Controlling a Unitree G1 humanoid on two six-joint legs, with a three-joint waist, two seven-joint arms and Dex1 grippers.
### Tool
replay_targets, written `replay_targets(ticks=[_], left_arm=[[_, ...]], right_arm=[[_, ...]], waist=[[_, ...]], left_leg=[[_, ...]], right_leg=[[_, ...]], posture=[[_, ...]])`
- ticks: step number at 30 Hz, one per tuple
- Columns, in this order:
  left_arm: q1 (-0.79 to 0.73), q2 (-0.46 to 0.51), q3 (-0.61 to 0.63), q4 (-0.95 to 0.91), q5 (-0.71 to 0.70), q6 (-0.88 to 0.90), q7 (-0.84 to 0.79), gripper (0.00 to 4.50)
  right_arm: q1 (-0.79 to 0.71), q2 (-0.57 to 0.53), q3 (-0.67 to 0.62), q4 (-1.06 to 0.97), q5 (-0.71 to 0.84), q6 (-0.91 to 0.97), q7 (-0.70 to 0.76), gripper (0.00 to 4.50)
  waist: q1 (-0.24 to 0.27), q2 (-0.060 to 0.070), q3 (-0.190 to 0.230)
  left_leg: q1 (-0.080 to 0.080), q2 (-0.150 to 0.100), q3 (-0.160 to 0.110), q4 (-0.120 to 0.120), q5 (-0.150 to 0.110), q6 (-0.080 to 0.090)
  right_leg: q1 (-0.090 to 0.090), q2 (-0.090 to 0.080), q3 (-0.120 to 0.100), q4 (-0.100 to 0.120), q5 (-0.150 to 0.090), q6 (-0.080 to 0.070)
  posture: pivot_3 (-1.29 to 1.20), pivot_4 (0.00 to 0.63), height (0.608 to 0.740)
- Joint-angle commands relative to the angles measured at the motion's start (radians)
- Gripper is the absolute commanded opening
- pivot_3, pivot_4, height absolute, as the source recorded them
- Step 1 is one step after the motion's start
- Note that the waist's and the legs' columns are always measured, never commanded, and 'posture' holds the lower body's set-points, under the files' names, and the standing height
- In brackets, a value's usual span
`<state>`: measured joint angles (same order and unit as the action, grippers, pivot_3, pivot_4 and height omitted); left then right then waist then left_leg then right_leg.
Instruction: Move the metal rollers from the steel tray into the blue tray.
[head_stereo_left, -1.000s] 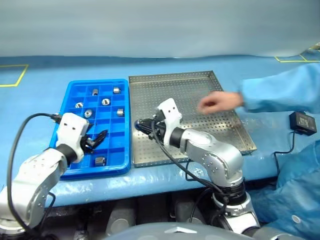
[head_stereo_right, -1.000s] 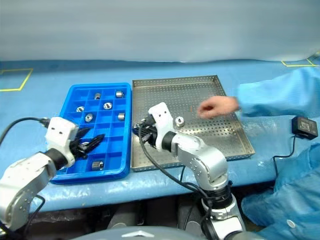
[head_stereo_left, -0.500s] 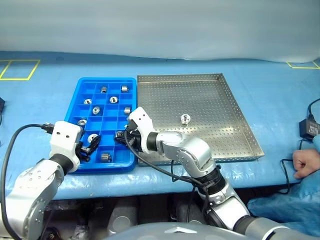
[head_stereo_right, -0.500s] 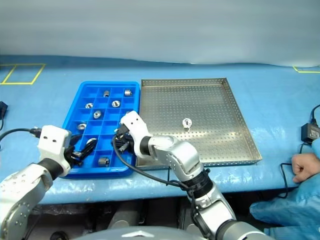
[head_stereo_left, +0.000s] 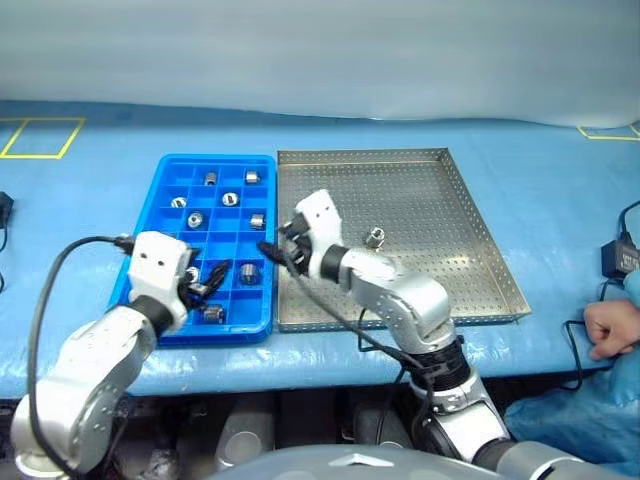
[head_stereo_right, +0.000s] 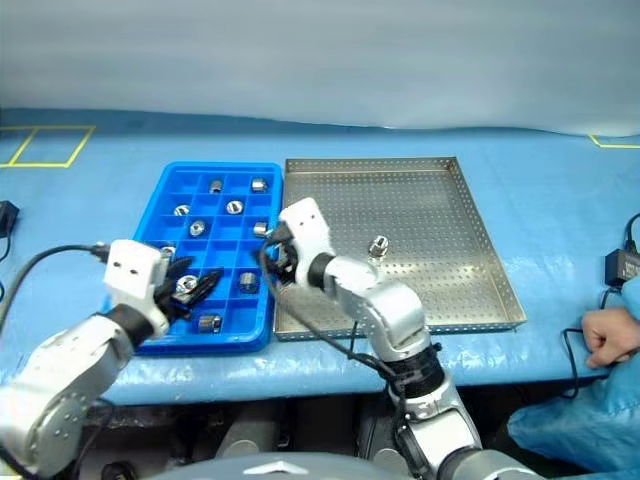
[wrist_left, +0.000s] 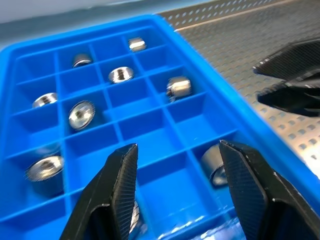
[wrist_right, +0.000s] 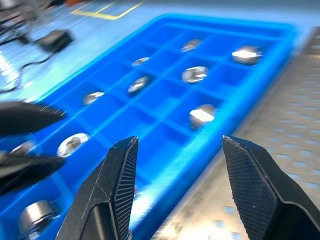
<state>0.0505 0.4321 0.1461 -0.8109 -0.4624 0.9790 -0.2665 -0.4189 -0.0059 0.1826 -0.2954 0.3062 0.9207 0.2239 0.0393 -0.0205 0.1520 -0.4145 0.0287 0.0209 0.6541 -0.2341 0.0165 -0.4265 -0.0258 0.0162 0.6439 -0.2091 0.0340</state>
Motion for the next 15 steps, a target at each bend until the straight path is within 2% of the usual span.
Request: replay_targets(ticks=[1,6,11,15], left_arm=[[-0.063,-0.02,-0.076,0.046,-0.002,-0.046,-0.022,2.84],[-0.17,-0.053,-0.223,0.137,0.015,-0.078,-0.058,2.84],[-0.205,-0.062,-0.278,0.167,0.018,-0.091,-0.08,2.84],[-0.196,-0.051,-0.284,0.174,0.025,-0.097,-0.087,2.84]], right_arm=[[0.031,0.03,-0.078,-0.019,-0.065,-0.007,-0.146,2.82],[0.027,0.098,-0.175,0.05,-0.171,-0.021,-0.356,2.82],[0.0,0.127,-0.229,0.125,-0.211,-0.073,-0.427,2.82],[-0.016,0.129,-0.259,0.206,-0.203,-0.107,-0.419,2.82]], waist=[[-0.006,0.0,0.0],[-0.033,0.0,0.0],[-0.068,0.0,0.0],[-0.078,0.001,0.0]], left_leg=[[0.0,0.0,0.0,0.0,0.0,0.0],[-0.001,-0.001,0.001,0.0,0.0,0.0],[-0.001,-0.001,0.001,0.0,0.0,0.0],[-0.001,-0.001,0.001,0.0,0.0,0.0]], right_leg=[[0.0,0.0,0.0,0.0,0.0,-0.001],[-0.001,0.001,0.001,0.001,0.002,-0.002],[-0.001,0.001,0.002,0.0,0.005,0.003],[-0.001,0.002,0.002,0.001,0.005,0.003]], posture=[[0.06,0.15,0.74],[0.0,0.15,0.74],[-0.02,0.15,0.74],[-0.01,0.15,0.74]])
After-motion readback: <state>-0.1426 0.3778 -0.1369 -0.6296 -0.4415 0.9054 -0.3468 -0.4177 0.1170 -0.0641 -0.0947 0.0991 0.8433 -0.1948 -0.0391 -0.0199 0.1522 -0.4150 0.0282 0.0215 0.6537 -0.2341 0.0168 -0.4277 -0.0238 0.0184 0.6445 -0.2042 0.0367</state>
